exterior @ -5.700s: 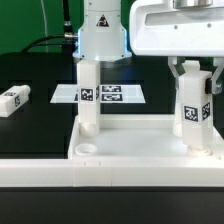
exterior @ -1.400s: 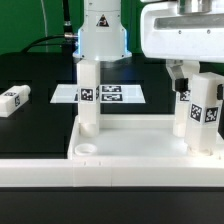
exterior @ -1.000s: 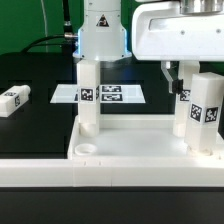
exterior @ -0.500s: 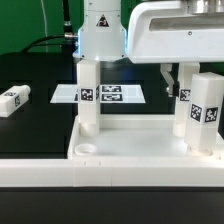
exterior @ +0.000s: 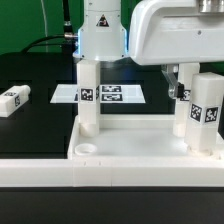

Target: Assemble desk

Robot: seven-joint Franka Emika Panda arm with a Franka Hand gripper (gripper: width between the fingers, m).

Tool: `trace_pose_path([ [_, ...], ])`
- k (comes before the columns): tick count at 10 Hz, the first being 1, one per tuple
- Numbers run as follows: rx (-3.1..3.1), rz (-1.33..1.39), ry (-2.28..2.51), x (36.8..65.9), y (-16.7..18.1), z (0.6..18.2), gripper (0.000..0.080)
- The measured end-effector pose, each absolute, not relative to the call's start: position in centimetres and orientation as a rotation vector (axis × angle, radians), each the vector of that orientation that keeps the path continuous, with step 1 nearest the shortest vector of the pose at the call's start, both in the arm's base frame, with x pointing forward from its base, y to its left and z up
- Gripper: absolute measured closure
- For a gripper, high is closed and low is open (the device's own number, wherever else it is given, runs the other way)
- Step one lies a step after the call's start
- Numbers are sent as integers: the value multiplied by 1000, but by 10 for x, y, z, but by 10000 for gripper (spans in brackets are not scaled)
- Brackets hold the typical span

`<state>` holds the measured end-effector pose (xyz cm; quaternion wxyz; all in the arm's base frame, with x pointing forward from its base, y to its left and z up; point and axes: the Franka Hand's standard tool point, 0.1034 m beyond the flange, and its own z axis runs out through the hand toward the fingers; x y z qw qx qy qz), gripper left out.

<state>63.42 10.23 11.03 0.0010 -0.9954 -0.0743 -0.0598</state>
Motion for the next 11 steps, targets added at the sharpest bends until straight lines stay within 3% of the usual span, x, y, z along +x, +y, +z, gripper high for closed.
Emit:
trace_pose_path([
  [2,-3126,-187,-232,634,102,110,404],
  [3,-3125,-186,-209,634,102,110,404],
  [4,-3126,-186,-190,634,102,110,511],
  [7,-3123,-184,-18,634,102,109,511],
  [11,-2998,-170,727,634,102,108,511],
])
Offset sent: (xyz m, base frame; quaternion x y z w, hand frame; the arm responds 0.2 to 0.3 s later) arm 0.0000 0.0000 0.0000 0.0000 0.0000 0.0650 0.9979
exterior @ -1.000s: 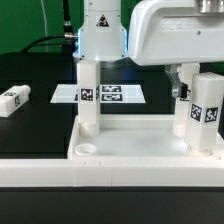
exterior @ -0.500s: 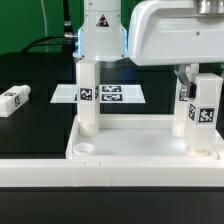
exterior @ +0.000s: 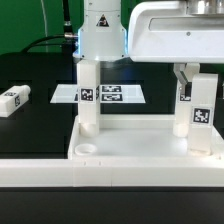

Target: Assemble desk

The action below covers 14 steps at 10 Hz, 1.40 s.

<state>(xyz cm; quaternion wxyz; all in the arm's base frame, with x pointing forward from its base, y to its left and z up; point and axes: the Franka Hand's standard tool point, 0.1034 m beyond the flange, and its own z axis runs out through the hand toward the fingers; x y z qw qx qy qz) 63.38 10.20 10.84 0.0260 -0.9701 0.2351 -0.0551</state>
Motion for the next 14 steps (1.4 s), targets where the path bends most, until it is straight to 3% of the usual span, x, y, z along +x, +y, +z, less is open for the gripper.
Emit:
trace_pose_path([
  [6,-2601,-136,1588,633,104,107,509],
  [9,-2590,-133,1608,632,104,106,508],
  [10,-2627,-137,1549,633,104,106,319],
  [11,-2663,-140,1491,632,104,106,190],
  [14,-2862,-160,1108,632,104,106,152],
])
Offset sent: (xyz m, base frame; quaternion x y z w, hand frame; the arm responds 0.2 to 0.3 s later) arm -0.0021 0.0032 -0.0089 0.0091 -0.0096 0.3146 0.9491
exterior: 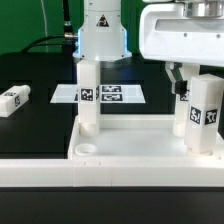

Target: Assemble desk

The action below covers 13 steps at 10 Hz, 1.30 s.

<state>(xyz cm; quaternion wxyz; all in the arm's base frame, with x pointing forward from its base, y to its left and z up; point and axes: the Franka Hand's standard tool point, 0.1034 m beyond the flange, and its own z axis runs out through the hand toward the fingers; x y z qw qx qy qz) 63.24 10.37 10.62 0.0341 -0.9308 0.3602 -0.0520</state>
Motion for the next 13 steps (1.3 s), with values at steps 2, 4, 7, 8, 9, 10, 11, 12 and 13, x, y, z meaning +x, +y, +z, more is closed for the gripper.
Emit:
trace_pose_path([
  [2,-3000,-173,740,634,104,108,151],
  [4,-3069,-185,451,635,103,109,151],
  [7,-3120,-191,128,636,103,110,151],
  [8,-3129,-196,-3,636,103,110,151],
  [9,-3131,-196,-55,635,102,109,151],
  [10,-3131,-196,-73,635,101,109,151],
  [11,-3131,-196,-69,635,101,109,241],
  [12,-3131,-195,-69,635,101,108,422],
  [13,-3131,-195,-69,635,101,108,510],
])
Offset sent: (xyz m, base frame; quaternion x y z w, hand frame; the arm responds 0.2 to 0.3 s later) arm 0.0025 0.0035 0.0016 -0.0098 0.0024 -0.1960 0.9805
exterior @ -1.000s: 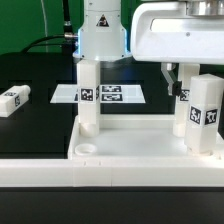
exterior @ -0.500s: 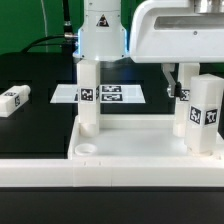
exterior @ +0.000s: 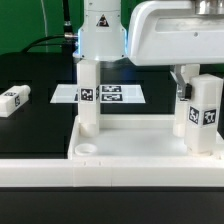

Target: Assemble desk

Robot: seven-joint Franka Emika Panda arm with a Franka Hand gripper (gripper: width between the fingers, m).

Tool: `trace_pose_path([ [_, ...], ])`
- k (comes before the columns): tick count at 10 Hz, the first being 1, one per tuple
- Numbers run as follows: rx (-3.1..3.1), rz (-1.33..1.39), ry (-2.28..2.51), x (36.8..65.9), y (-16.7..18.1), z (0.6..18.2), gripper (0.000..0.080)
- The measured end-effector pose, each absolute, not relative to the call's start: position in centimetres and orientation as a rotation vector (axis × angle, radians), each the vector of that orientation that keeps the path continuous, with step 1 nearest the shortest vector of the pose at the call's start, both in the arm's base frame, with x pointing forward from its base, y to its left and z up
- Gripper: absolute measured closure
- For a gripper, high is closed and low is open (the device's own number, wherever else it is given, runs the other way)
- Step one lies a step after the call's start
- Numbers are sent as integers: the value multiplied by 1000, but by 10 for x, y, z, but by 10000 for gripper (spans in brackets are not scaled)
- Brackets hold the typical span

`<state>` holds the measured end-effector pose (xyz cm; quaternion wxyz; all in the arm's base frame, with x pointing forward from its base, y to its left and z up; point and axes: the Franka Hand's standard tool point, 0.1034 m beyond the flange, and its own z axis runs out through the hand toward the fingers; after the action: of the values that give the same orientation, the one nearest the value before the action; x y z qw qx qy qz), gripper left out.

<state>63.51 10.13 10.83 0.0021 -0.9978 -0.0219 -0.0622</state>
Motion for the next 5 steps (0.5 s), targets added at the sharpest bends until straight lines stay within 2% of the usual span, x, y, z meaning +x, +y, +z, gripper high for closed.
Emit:
trace_pose_path([
  [2,-3129,-194,-36,635,101,108,510],
  [5,-3064,-166,458,634,102,108,510],
])
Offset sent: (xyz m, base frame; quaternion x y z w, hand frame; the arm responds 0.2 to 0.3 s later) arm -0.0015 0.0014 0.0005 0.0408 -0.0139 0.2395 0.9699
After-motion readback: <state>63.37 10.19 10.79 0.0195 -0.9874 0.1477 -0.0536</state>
